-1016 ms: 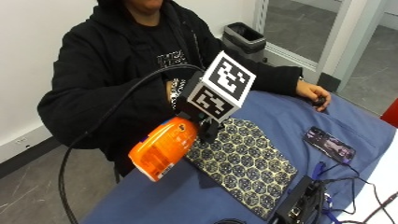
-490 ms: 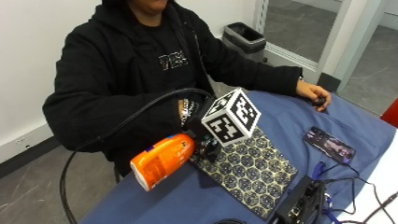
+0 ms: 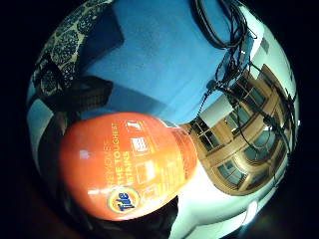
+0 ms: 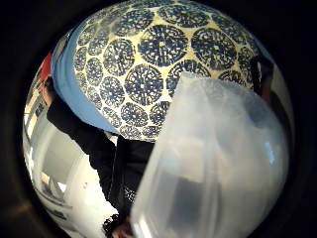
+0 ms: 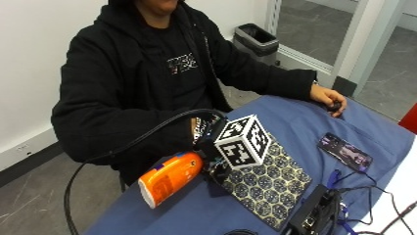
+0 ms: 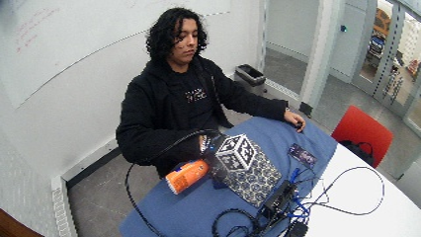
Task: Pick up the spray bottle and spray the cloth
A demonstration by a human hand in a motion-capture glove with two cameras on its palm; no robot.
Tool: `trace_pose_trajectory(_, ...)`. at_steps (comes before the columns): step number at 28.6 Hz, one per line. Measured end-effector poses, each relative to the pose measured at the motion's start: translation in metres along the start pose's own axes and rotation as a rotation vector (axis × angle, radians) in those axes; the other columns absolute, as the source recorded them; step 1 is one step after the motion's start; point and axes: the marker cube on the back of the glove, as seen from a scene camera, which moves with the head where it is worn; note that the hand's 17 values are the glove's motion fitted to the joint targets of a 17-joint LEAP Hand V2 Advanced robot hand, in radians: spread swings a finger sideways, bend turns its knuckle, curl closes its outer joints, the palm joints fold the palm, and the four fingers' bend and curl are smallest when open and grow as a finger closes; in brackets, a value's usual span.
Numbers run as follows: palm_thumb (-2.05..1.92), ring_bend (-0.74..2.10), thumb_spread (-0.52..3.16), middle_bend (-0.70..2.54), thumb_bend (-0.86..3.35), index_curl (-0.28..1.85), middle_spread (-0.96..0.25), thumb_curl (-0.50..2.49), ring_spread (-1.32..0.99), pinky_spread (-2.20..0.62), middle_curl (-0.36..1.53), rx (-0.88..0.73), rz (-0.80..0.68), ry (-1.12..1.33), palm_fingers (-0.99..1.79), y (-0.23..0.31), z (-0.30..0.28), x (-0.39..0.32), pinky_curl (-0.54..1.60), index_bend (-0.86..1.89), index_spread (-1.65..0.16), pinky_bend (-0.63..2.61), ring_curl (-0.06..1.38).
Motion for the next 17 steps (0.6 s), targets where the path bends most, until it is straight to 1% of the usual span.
trace_pose_trajectory(5,0.96,0.66,0.82,0.69,-0.02,0.6,-0.15,0.68,-0.2,-0.25,0.56,0.013,-0.026,-0.019,1.34,0.006,-0.009,-0.003,0.41,0.3,-0.24,0.46,0.48)
trace_pose_trajectory(9,0.96,0.66,0.84,0.69,-0.02,0.6,-0.15,0.68,-0.2,-0.25,0.56,0.1,-0.076,-0.054,1.34,0.021,-0.033,-0.012,0.4,0.3,-0.24,0.45,0.48)
trace_pose_trajectory(13,0.97,0.66,0.86,0.69,-0.02,0.6,-0.15,0.67,-0.2,-0.24,0.56,0.23,-0.174,-0.115,1.34,0.043,-0.07,-0.028,0.4,0.3,-0.24,0.45,0.48)
trace_pose_trajectory(17,0.97,0.66,0.88,0.69,-0.02,0.6,-0.15,0.67,-0.2,-0.24,0.56,0.326,-0.314,-0.206,1.34,0.061,-0.107,-0.047,0.4,0.29,-0.24,0.44,0.48)
